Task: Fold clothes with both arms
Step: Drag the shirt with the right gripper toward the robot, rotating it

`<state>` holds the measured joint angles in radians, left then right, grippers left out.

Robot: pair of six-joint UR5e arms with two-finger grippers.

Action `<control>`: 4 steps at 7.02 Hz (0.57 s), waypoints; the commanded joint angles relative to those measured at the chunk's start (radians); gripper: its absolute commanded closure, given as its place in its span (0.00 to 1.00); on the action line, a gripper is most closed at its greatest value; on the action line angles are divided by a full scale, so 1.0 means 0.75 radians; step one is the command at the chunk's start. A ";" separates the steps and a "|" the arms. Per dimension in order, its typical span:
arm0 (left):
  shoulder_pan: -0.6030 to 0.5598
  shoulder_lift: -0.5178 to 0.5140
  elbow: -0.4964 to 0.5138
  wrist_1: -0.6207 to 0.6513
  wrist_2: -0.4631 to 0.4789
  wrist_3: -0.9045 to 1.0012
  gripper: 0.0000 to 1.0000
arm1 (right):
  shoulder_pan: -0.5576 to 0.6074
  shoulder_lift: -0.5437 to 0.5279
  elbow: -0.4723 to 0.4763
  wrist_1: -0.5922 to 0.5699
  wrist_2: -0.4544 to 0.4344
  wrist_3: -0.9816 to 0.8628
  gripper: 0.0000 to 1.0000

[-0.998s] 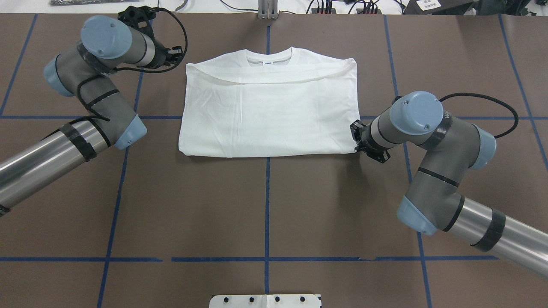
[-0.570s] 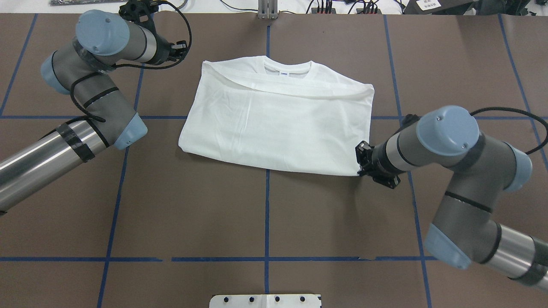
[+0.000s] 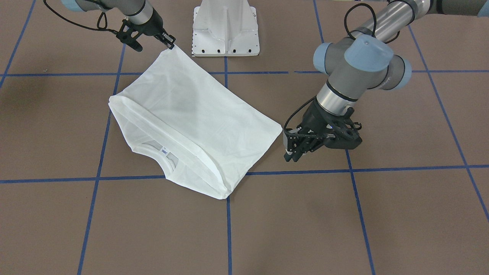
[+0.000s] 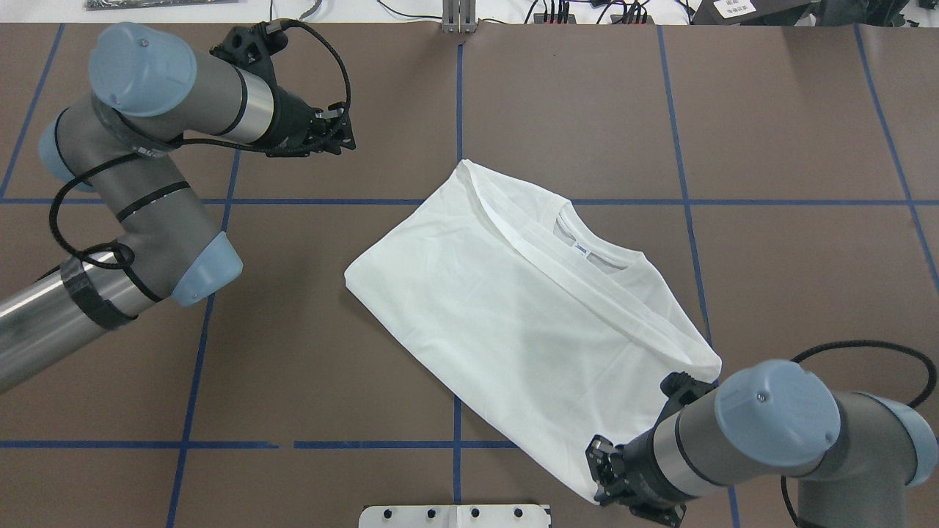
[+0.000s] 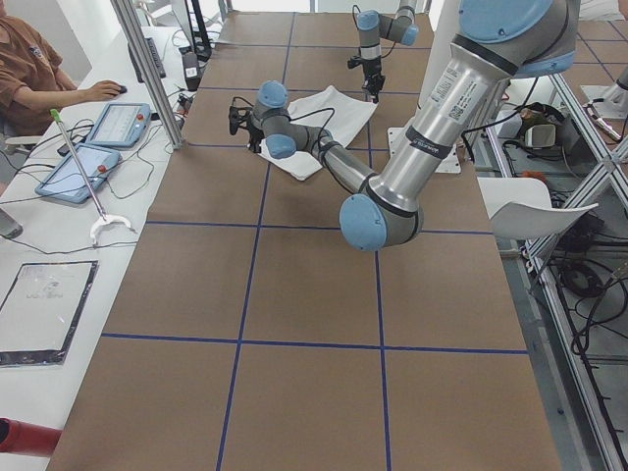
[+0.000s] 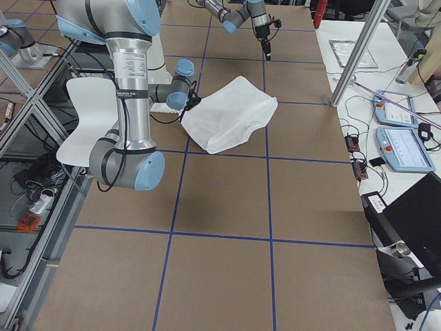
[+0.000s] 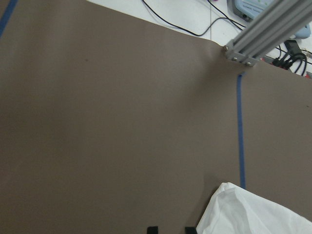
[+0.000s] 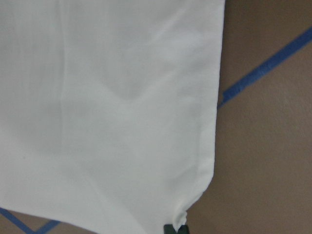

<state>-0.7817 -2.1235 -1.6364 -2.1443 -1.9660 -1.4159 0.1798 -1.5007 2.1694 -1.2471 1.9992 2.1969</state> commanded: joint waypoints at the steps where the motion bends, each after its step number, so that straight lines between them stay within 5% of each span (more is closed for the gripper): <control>1: 0.111 0.084 -0.245 0.222 0.007 -0.128 0.62 | -0.080 -0.056 0.044 0.000 0.002 0.026 0.00; 4: 0.325 0.148 -0.270 0.249 0.158 -0.296 0.57 | 0.278 -0.051 0.030 -0.002 0.124 0.002 0.00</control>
<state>-0.6156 -2.0266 -1.8337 -1.9716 -1.9057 -1.5837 0.2619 -1.5409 2.2021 -1.2475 2.0390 2.2094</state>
